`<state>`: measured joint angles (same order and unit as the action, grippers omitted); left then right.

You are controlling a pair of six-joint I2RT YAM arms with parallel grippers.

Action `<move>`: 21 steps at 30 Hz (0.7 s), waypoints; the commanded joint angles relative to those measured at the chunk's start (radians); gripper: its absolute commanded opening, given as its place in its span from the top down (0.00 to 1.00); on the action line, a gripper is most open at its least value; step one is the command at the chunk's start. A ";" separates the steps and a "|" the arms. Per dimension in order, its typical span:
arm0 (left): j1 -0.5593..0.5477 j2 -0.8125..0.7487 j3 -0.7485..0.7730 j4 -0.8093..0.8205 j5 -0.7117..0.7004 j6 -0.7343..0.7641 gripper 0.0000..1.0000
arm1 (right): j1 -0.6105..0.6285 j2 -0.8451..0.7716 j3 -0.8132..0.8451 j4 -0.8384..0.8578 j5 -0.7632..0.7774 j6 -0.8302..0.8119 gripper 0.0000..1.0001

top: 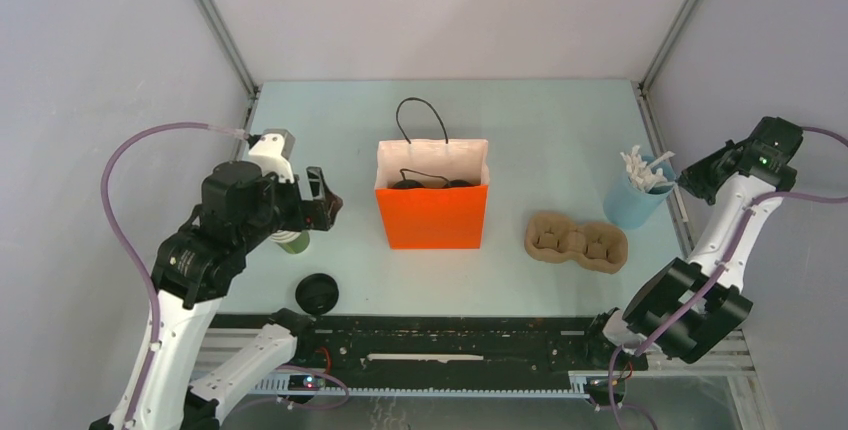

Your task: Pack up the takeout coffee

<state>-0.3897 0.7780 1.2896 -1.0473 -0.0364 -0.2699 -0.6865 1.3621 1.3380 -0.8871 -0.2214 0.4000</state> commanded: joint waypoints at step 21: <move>-0.034 -0.075 0.014 0.041 0.011 0.000 0.07 | 0.007 -0.099 0.416 -0.403 0.114 -0.070 1.00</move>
<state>-0.4049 0.7185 1.2896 -1.0370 -0.0296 -0.2699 -0.6838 1.2980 1.6402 -1.1694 -0.1394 0.3744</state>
